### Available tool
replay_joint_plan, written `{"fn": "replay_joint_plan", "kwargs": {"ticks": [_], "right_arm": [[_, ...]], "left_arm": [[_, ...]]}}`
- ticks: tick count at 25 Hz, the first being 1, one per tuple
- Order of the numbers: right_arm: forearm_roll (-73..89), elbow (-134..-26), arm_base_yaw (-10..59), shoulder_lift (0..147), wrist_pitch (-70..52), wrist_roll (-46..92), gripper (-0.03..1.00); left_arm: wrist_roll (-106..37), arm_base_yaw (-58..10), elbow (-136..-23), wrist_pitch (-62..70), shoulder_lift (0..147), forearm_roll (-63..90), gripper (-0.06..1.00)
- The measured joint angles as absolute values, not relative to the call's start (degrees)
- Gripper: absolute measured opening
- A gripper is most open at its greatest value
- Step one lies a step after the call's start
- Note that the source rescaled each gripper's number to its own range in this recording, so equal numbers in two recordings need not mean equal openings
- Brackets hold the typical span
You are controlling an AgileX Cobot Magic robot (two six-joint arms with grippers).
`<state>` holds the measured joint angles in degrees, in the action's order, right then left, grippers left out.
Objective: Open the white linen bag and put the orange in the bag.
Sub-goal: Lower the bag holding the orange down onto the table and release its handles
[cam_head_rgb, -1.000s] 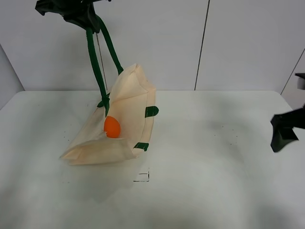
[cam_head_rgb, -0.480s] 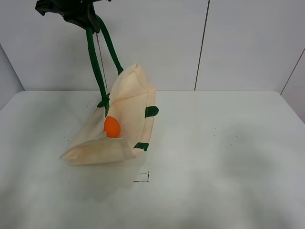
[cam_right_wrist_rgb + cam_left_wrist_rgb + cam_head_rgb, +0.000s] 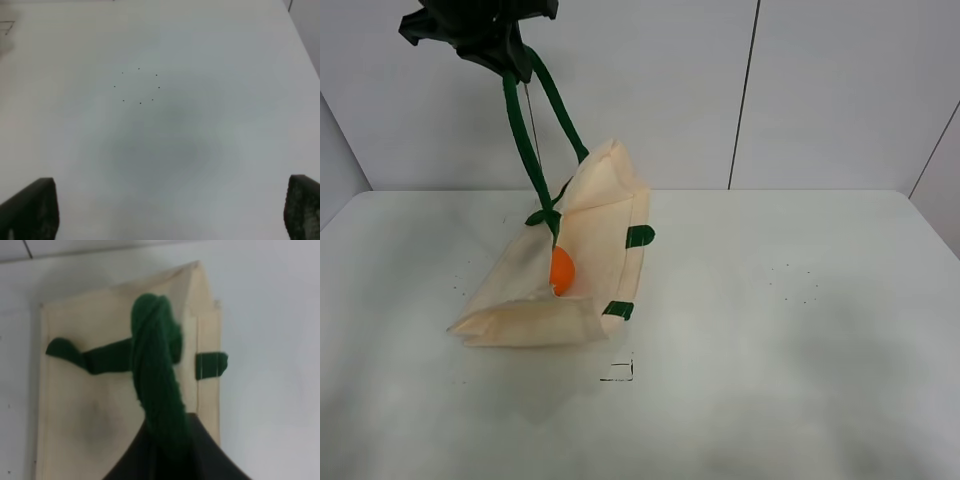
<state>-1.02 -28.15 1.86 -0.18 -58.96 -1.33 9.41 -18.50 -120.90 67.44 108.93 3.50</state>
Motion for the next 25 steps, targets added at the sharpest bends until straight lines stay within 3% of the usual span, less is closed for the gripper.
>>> {"fn": "replay_joint_plan", "kwargs": {"ticks": [6, 8, 9, 13, 14, 16, 25], "right_arm": [[-1.02, -28.15, 1.86, -0.18, -58.96, -1.33, 1.0], [-1.02, -28.15, 1.86, -0.18, -58.96, -1.33, 1.0], [-1.02, -28.15, 1.86, -0.18, -58.96, -1.33, 1.0], [-1.02, -28.15, 1.86, -0.18, -58.96, -1.33, 1.0], [-1.02, -28.15, 1.86, -0.18, -58.96, -1.33, 1.0], [-1.02, -28.15, 1.86, -0.18, -58.96, -1.33, 1.0], [-1.02, -28.15, 1.86, -0.18, -58.96, -1.33, 1.0]], "left_arm": [[9.3, -18.5, -114.69, 62.08, 115.51, 4.39, 0.0], [8.63, -18.5, -113.89, 60.6, 119.16, 7.04, 0.07], [7.91, -18.5, -113.59, 60.08, 120.88, 8.58, 0.16], [5.67, -18.5, -113.6, 59.27, 125.61, 14.52, 0.72], [5.54, -18.5, -113.6, 59.19, 126.23, 14.95, 0.82], [5.38, -18.5, -113.6, 59.17, 126.87, 14.66, 0.91], [8.84, -17.66, -113.6, 61.77, 126.89, -2.61, 0.97]]}}
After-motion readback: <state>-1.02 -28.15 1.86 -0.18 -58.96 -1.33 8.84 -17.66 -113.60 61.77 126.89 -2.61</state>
